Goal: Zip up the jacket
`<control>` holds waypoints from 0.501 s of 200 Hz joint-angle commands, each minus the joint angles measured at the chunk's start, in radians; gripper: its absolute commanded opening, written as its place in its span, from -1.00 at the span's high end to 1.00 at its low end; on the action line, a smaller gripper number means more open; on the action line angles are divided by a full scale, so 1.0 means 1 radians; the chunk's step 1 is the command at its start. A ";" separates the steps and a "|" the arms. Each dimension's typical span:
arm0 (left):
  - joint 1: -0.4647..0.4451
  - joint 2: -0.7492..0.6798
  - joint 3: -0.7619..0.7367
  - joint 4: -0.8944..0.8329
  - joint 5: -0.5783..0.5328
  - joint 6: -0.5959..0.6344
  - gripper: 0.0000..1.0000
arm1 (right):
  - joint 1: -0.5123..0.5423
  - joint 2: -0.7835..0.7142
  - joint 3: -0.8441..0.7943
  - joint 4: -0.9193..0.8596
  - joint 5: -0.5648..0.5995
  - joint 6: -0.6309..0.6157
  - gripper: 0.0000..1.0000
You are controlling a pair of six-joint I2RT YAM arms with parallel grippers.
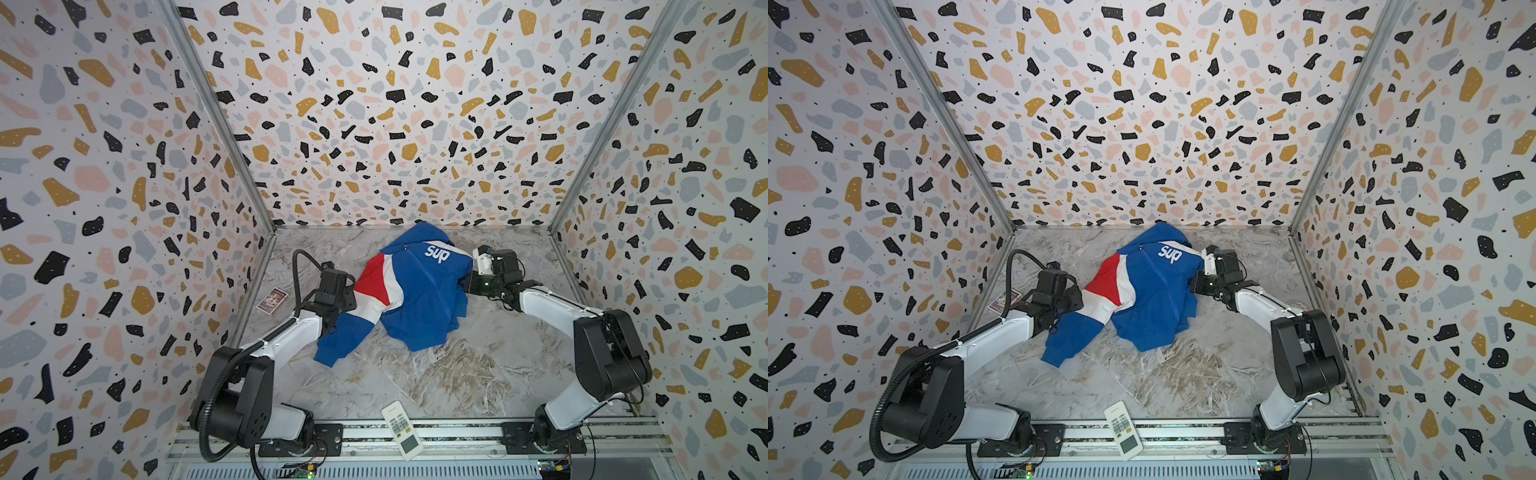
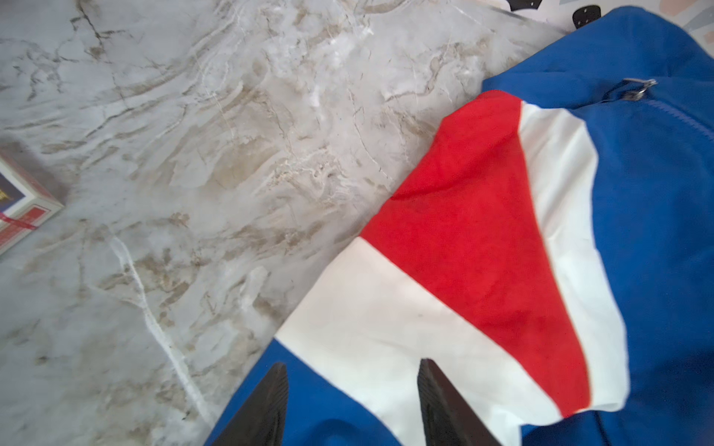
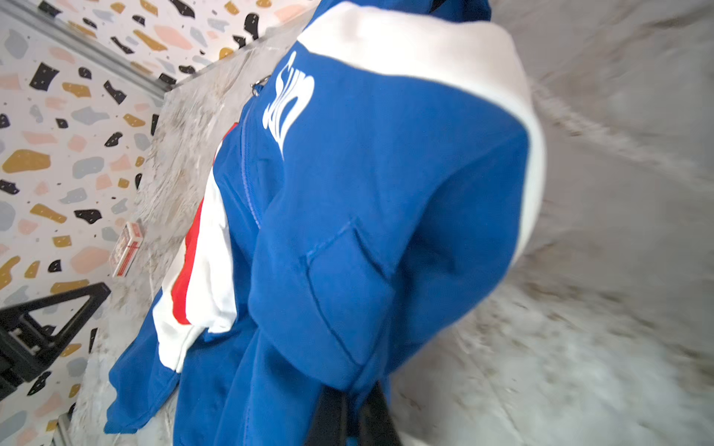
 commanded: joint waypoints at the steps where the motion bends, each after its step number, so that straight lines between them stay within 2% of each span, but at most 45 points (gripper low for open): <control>1: -0.001 -0.029 -0.048 0.048 0.115 0.002 -0.19 | -0.011 -0.028 -0.041 -0.145 0.031 -0.097 0.82; 34: -0.060 -0.088 -0.113 0.079 0.211 -0.017 -0.29 | -0.002 -0.022 -0.092 -0.143 0.019 -0.096 0.73; 65: -0.187 -0.135 -0.151 0.161 0.244 -0.173 -0.33 | 0.064 -0.016 -0.114 -0.136 0.071 -0.078 0.90; 100: -0.313 -0.148 -0.172 0.223 0.143 -0.373 -0.44 | 0.096 -0.016 -0.128 -0.152 0.127 -0.071 0.96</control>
